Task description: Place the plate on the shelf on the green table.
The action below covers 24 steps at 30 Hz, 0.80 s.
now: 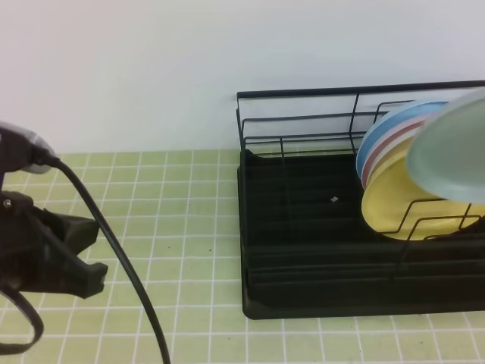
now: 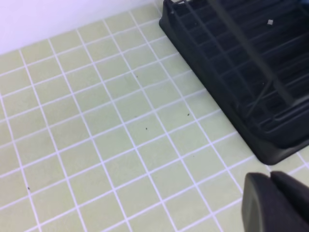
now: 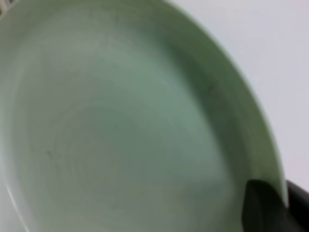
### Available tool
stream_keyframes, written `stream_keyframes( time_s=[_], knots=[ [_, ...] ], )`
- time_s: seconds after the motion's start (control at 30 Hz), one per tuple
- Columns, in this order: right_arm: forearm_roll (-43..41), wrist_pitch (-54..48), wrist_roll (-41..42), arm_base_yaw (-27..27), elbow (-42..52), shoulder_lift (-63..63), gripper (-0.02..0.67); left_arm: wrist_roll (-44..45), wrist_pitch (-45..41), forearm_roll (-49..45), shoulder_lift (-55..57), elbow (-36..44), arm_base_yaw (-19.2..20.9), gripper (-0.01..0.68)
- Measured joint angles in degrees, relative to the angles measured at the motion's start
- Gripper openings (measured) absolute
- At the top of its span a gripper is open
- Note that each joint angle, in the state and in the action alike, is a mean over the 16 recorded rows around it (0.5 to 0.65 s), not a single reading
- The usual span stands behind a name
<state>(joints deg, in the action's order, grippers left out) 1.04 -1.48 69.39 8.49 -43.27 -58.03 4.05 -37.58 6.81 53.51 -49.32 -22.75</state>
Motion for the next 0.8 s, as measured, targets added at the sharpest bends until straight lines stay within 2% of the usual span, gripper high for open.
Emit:
stream_keyframes(
  time_s=[0.8],
  knots=[
    [-0.42, 7.35, 3.40, 0.49, 0.00, -8.81, 0.016, -0.06, 3.73, -0.52, -0.01, 2.45, 0.00, -0.001]
  ],
)
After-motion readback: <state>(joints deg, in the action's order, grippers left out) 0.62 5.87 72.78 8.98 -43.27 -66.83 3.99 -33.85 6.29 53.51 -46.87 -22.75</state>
